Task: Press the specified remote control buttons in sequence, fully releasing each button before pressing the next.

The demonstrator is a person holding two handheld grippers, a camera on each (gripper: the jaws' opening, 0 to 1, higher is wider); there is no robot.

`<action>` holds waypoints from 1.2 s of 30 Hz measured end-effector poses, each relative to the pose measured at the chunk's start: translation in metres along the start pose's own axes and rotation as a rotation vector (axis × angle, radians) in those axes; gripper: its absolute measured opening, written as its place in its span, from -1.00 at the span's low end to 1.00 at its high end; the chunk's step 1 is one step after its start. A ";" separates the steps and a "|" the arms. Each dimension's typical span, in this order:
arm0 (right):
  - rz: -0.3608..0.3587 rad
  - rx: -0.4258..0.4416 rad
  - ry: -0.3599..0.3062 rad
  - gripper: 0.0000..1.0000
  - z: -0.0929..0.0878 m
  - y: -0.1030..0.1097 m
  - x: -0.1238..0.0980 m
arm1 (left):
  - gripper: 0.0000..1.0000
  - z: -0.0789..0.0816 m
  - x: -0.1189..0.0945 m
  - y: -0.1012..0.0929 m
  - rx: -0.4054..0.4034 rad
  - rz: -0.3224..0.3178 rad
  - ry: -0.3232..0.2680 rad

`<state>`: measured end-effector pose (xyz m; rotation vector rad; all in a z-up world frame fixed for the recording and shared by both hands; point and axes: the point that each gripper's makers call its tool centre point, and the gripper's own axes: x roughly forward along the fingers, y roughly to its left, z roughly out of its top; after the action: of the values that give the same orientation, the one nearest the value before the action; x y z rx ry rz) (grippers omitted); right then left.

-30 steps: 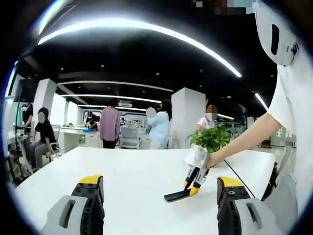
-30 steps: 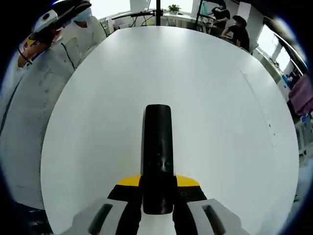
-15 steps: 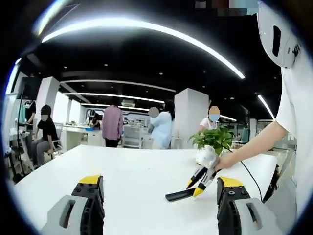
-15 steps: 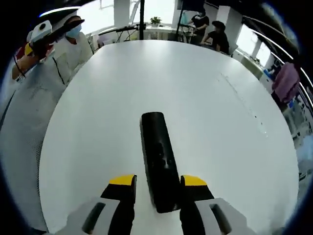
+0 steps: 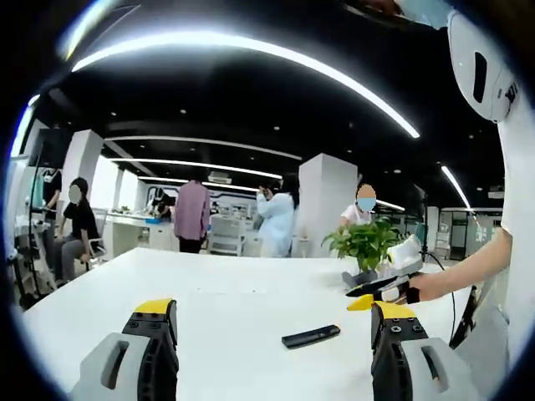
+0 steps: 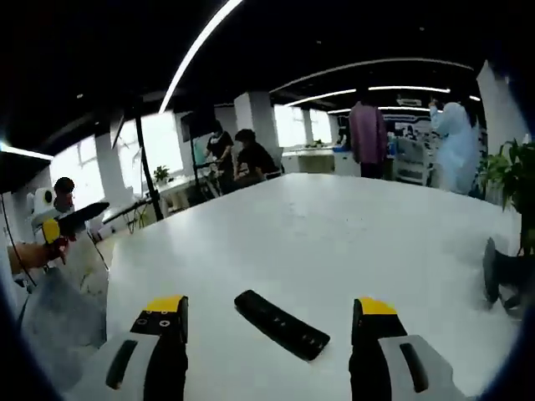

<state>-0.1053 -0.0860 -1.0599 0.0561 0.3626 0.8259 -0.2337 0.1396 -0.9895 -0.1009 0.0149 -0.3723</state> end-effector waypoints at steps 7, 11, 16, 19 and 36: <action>-0.103 -0.031 -0.049 0.89 0.005 0.008 -0.038 | 1.00 -0.003 0.001 -0.001 -0.006 -0.009 0.005; -0.196 -0.040 -0.111 0.98 0.011 0.006 -0.063 | 1.00 -0.002 0.000 -0.002 -0.006 -0.011 0.008; -0.264 -0.012 -0.141 0.98 0.010 0.007 -0.091 | 1.00 -0.004 0.000 -0.003 0.011 -0.014 0.020; -0.297 -0.018 -0.128 0.98 0.004 0.006 -0.105 | 1.00 -0.004 0.000 -0.003 0.010 -0.013 0.022; -0.388 -0.087 -0.140 0.98 -0.009 0.018 -0.148 | 1.00 -0.003 0.012 -0.013 -0.024 -0.047 0.020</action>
<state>-0.2128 -0.1819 -1.0213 -0.0365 0.1955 0.4499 -0.2278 0.1227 -0.9915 -0.1212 0.0371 -0.4204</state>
